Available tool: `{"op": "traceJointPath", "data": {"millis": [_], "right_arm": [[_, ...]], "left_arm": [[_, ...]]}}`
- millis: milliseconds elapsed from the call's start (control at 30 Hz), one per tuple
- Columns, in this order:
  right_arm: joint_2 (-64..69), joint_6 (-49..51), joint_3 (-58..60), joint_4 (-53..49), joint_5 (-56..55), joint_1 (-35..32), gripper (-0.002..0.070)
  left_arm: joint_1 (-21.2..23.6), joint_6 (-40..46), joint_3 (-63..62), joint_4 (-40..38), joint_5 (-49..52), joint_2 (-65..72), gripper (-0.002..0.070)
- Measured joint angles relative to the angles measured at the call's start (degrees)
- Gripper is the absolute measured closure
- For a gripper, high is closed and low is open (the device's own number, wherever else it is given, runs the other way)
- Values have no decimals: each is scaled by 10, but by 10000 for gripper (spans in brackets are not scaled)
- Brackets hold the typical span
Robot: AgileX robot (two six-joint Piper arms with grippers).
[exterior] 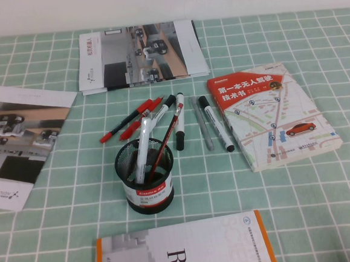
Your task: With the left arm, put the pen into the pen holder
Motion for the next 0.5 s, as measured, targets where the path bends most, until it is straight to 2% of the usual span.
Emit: {"op": "traceJointPath", "data": {"millis": [200, 500], "right_arm": [[0, 0, 0, 0, 0, 0, 696], [0, 0, 0, 0, 0, 0, 696]], "left_arm": [[0, 13, -125, 0, 70, 128, 678], [0, 134, -344, 0, 253, 348, 678]]}}
